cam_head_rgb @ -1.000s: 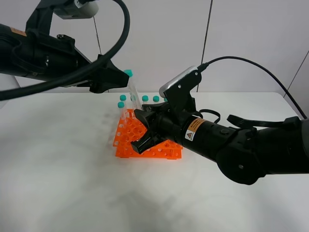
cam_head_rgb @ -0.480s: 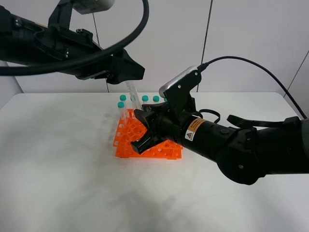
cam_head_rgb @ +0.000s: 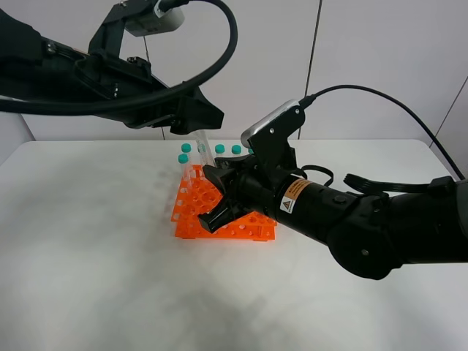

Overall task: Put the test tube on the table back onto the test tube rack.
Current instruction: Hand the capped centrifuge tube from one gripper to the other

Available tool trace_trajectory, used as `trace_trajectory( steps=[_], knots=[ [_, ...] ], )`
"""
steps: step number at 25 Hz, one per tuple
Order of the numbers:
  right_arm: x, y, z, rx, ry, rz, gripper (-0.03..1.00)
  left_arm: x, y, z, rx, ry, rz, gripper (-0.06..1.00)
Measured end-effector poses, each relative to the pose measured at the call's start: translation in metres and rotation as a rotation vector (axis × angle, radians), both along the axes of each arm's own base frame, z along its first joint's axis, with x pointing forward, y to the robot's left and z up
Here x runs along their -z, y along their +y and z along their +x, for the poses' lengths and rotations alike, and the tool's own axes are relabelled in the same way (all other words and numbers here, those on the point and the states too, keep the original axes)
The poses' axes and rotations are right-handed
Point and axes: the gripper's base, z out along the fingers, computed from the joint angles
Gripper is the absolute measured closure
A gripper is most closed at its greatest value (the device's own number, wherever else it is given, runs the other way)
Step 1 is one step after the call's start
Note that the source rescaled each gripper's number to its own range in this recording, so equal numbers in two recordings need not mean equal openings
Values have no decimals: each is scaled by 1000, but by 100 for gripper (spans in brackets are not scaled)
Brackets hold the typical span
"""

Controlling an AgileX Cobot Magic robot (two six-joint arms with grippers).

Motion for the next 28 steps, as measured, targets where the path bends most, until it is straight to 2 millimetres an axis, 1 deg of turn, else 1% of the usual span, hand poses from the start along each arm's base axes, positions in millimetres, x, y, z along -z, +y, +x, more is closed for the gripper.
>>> trace_trajectory(
  steps=[3,4,7,9,12,15,18,19,28],
  knots=[
    [0,0,0,0,0,0,97,4,-1,2,1,10,3,-5],
    [0,0,0,0,0,0,97,4,-1,2,1,10,3,-4],
    [0,0,0,0,0,0,97,3,-1,2,1,10,2,9],
    [0,0,0,0,0,0,97,3,-1,2,1,10,2,21],
    [0,0,0,0,0,0,97,3,-1,2,0,12,-3,47],
    [0,0,0,0,0,0,97,2,-3,2,-11,32,-47,72],
    [0,0,0,0,0,0,97,0,-4,2,-10,37,-87,91],
    [0,0,0,0,-1,1,97,-1,-5,1,-3,29,-87,94],
    [-4,-2,1,8,-17,18,97,-4,-8,1,67,-46,-76,94]
  ],
)
